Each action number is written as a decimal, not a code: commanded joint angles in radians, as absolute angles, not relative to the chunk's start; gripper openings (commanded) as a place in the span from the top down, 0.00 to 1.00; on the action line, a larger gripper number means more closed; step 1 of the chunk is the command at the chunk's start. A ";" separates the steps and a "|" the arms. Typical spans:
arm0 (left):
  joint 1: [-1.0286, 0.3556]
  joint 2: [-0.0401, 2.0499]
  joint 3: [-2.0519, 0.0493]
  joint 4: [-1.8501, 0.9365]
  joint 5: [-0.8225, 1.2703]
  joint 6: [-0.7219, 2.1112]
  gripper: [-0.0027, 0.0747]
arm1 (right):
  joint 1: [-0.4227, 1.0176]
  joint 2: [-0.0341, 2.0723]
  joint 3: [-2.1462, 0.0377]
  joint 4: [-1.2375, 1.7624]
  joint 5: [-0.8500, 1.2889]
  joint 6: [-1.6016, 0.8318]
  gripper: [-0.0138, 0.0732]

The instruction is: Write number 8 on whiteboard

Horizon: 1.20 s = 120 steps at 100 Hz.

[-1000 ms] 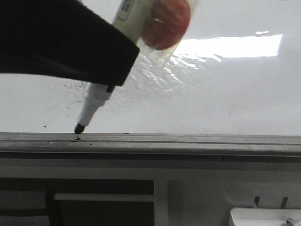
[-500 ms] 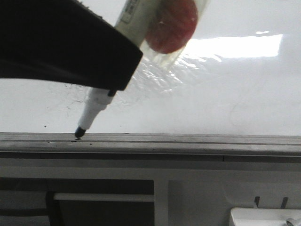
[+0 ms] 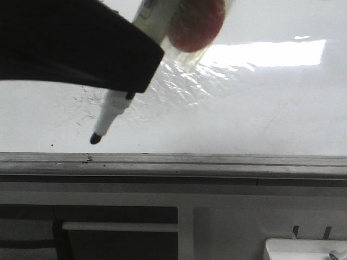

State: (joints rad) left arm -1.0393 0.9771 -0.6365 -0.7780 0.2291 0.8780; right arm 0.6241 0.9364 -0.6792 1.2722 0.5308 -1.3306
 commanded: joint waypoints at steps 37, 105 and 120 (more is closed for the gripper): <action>-0.883 0.681 -0.628 -0.878 0.294 0.814 0.36 | 0.622 0.618 -0.536 1.113 0.193 -1.353 0.89; -0.715 0.338 -0.322 -0.987 0.124 0.784 0.99 | 0.622 0.753 -0.482 0.965 -0.323 -1.353 0.89; -0.715 0.338 -0.322 -0.987 0.136 0.784 0.99 | 0.622 0.799 -0.482 1.035 -0.384 -1.353 0.89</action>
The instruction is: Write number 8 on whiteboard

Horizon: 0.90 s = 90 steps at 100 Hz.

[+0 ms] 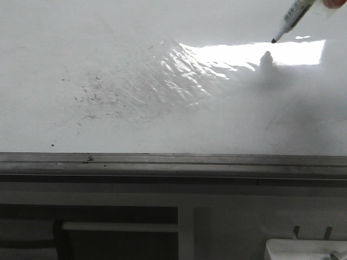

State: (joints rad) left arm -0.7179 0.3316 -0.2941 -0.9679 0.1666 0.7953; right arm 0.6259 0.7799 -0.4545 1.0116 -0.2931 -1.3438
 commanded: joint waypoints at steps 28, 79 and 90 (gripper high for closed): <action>-0.715 0.338 -0.322 -0.987 0.143 0.784 0.99 | 0.622 0.889 -0.482 1.068 -0.291 -1.351 0.92; -0.715 0.338 -0.322 -1.012 0.155 0.784 0.99 | 0.561 0.765 -0.478 1.600 -0.370 -1.850 0.92; -0.715 0.338 -0.322 -1.012 0.153 0.784 0.99 | 0.561 0.750 -0.478 1.829 -0.379 -2.049 0.92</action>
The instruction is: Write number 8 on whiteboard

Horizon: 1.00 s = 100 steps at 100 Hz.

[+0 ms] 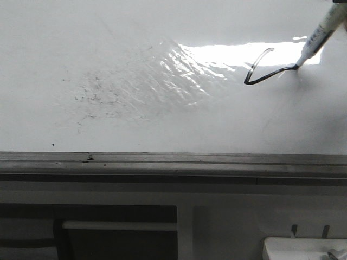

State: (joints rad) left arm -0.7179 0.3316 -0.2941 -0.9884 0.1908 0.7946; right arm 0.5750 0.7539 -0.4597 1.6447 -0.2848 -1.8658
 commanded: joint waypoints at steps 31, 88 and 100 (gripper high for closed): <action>-0.715 0.338 -0.322 -1.012 0.151 0.784 0.99 | 0.564 0.827 -0.462 1.860 -0.215 -2.074 0.92; -0.715 0.338 -0.322 -1.012 0.165 0.784 0.99 | 0.564 0.866 -0.605 1.804 -0.291 -2.077 0.92; -0.715 0.338 -0.322 -1.012 0.165 0.784 0.99 | 0.564 0.876 -0.631 1.774 -0.324 -2.077 0.92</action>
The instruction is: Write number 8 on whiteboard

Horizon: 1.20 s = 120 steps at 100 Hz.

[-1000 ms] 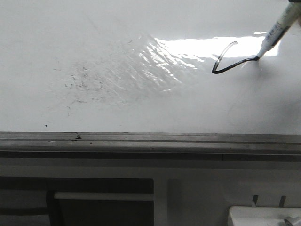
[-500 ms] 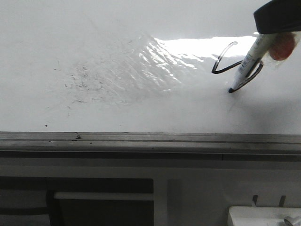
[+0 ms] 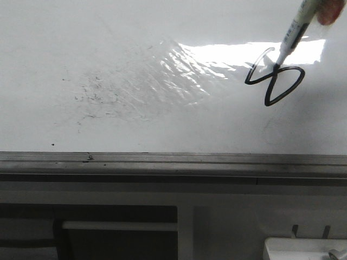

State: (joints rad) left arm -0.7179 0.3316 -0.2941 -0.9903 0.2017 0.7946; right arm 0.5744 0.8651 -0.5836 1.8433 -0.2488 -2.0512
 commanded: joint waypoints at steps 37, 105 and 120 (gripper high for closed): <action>-0.715 0.338 -0.320 -1.012 0.172 0.784 0.99 | 0.564 0.926 -0.691 1.760 -0.312 -2.077 0.92; -0.715 0.521 -0.403 -1.008 0.365 0.930 0.45 | 0.567 0.572 -0.563 1.863 0.122 -1.968 0.92; -0.715 0.664 -0.499 -1.063 0.480 1.100 0.45 | 0.567 0.675 -0.488 1.859 0.393 -1.947 0.92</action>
